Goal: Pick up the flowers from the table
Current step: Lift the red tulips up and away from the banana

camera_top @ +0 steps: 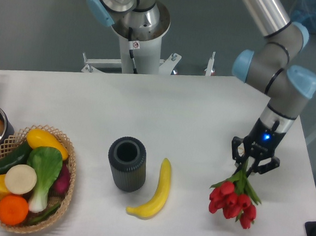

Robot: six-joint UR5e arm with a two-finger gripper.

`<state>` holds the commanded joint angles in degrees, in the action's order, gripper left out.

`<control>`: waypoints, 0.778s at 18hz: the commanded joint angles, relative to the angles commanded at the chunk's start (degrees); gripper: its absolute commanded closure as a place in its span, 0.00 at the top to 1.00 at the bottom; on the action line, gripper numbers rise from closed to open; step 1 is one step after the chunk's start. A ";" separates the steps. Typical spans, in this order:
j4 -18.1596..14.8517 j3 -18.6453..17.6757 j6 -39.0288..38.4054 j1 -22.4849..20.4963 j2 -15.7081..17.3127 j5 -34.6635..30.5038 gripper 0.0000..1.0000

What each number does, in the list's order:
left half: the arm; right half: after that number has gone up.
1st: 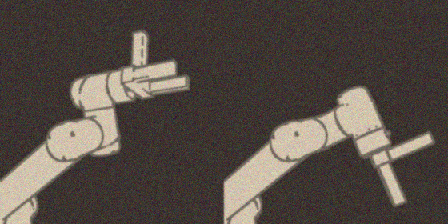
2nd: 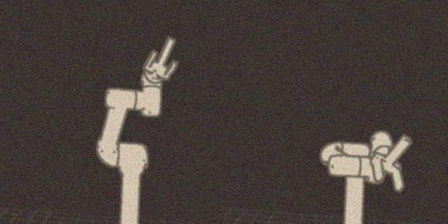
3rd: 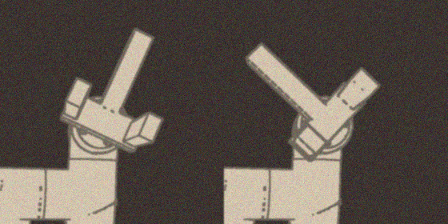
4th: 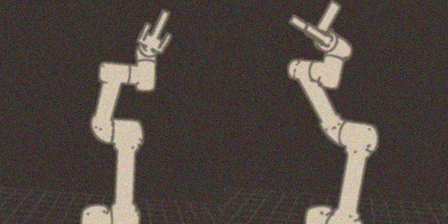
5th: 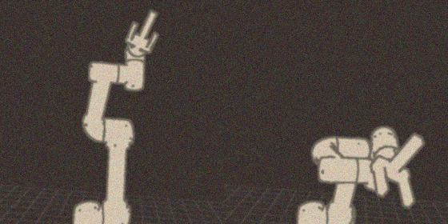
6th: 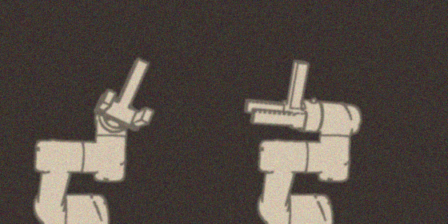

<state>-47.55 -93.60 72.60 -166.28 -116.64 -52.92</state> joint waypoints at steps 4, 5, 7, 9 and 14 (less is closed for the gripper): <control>0.00 0.00 -0.96 -3.51 3.26 5.61 0.34; 0.00 0.09 -1.58 -4.56 3.70 9.20 0.34; -0.09 -0.26 -2.20 -7.55 4.58 17.63 0.34; -0.09 -1.40 -2.37 -10.10 5.89 23.54 0.34; 0.00 -4.31 -1.93 -15.73 8.18 35.14 0.34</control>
<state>-47.55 -97.91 70.66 -182.02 -108.46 -17.78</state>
